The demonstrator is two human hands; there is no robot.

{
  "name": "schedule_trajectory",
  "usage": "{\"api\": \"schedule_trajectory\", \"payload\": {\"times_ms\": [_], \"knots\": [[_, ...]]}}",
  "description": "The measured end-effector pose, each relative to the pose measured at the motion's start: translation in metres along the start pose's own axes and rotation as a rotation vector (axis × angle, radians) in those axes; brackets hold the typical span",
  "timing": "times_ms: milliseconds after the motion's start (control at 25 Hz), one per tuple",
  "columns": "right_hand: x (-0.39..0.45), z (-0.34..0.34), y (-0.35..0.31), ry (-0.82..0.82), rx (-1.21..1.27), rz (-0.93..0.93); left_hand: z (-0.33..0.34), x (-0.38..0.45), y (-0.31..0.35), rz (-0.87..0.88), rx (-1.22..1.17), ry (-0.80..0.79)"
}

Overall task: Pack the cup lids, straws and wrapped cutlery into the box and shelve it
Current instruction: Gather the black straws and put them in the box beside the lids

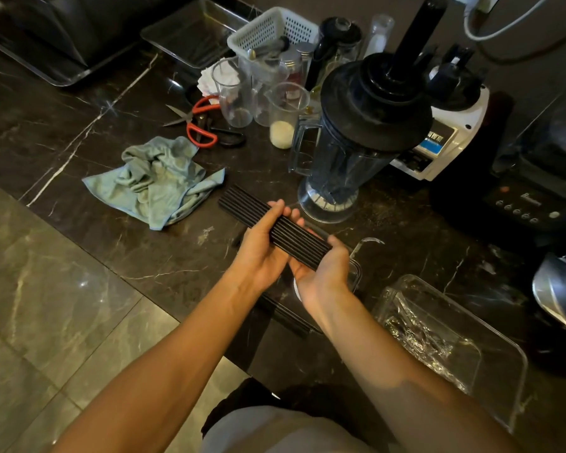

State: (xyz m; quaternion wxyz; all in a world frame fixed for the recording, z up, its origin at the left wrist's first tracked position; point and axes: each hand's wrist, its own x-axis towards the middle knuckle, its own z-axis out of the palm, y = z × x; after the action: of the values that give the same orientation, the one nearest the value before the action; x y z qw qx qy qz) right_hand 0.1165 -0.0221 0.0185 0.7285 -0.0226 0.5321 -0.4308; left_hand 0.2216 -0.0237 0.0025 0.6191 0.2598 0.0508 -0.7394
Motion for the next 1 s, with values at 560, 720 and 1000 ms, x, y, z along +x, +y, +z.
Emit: {"api": "schedule_trajectory", "payload": {"times_ms": [560,720,1000], "knots": [[0.034,0.030,-0.062,-0.663,-1.587,-0.314,0.020,0.015,0.024,0.243,0.416,0.167],[0.041,0.027,-0.062,-0.661,-1.625,-0.333,0.002,0.013,0.030,0.158,0.496,0.115],[0.063,0.010,-0.067,-0.588,-2.068,-0.483,-0.049,-0.001,0.040,0.041,0.403,0.238]]}}
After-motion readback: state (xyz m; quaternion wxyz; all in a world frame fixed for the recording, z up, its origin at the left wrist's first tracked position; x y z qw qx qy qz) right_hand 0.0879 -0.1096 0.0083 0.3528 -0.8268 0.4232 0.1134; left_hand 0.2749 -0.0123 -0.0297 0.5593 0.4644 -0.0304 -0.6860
